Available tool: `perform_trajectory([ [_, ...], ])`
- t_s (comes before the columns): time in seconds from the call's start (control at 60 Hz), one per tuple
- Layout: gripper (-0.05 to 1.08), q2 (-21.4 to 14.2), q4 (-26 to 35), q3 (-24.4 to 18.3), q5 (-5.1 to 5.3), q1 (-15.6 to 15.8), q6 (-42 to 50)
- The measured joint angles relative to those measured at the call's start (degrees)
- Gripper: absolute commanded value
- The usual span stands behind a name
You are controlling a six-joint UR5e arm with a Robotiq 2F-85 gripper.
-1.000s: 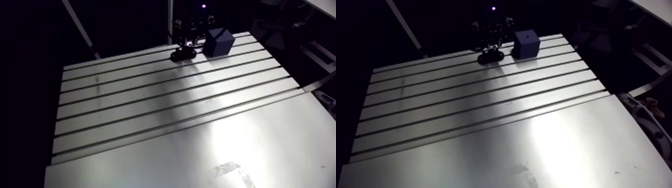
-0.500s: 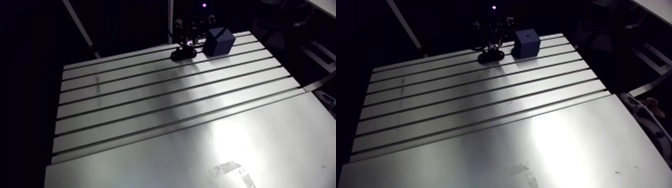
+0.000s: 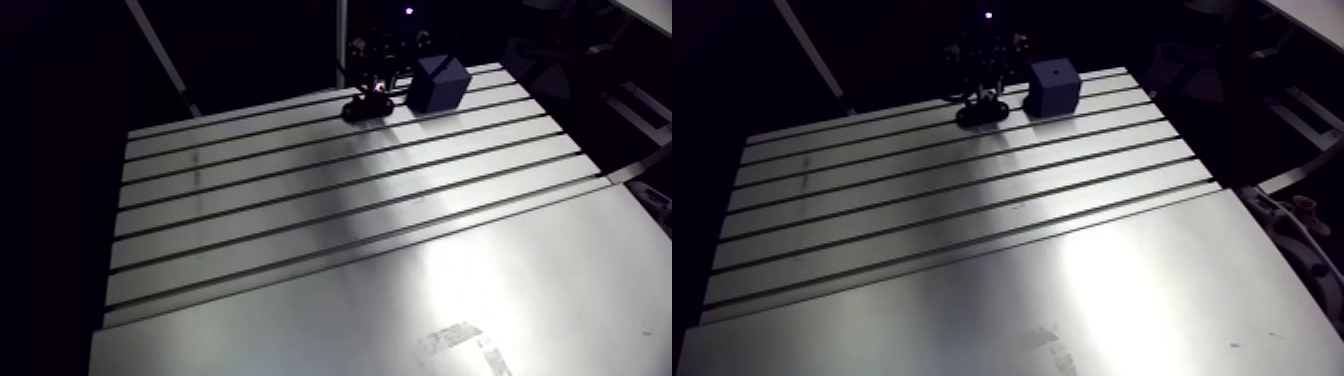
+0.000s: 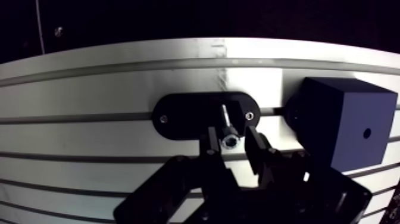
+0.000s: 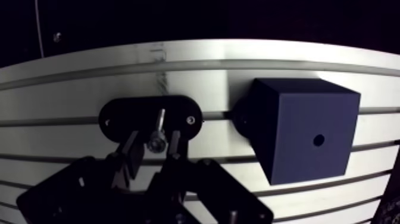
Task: Pick up the M10 bolt and insert it into the hole until fully seated.
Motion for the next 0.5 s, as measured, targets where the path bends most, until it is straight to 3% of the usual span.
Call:
perform_trajectory([
  [0.5,0.64,-0.06,0.02,0.02,0.35,-0.11,0.00],
])
